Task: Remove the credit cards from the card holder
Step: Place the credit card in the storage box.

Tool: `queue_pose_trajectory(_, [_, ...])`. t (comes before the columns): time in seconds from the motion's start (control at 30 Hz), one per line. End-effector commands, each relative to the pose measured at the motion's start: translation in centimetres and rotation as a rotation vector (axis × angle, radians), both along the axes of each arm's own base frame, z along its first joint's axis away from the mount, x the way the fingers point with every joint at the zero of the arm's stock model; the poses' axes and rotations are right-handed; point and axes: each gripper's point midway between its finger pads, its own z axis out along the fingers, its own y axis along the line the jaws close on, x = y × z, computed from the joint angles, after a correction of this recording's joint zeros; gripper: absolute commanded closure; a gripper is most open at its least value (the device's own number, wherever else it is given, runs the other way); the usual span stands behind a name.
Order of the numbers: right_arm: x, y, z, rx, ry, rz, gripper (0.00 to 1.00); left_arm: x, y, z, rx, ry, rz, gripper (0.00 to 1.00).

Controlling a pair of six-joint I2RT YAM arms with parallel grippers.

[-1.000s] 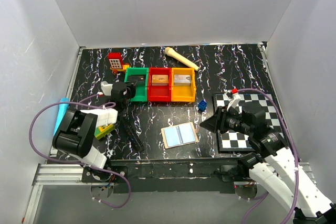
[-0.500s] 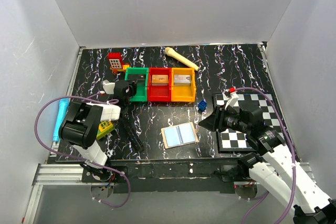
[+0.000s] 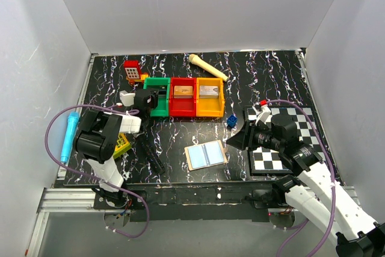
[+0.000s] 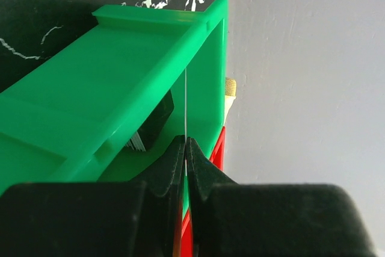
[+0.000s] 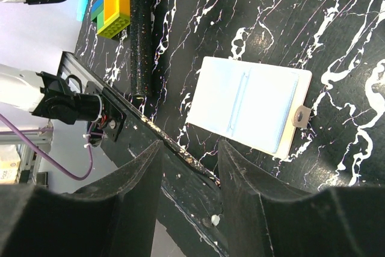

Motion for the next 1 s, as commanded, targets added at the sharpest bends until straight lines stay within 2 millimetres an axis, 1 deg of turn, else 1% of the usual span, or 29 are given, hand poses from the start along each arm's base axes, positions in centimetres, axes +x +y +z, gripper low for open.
queue_pose_trajectory(0.0, [0.4,0.4,1.1,0.029,-0.050,0.011,0.52,1.3,0.0,0.9,0.021,-0.012,0.029,1.00])
queue_pose_trajectory(0.33, [0.5,0.4,0.8,0.020,-0.045,0.015,0.52,1.4,0.1,-1.0,0.033,0.024,0.034,1.00])
queue_pose_trajectory(0.57, [0.6,0.6,0.7,0.013,-0.032,0.020,0.52,1.8,-0.4,-1.6,0.022,0.037,0.020,1.00])
queue_pose_trajectory(0.8, [0.8,0.6,0.8,0.011,-0.031,0.021,0.52,1.6,-0.5,-2.0,0.021,0.051,0.012,0.82])
queue_pose_trajectory(0.9, [0.7,0.6,0.7,0.010,-0.030,0.021,0.52,1.5,-0.4,-2.2,0.021,0.056,0.013,0.80])
queue_pose_trajectory(0.97, [0.7,0.7,0.8,0.011,-0.028,0.022,0.52,1.5,-0.4,-1.9,0.019,0.049,0.013,0.80])
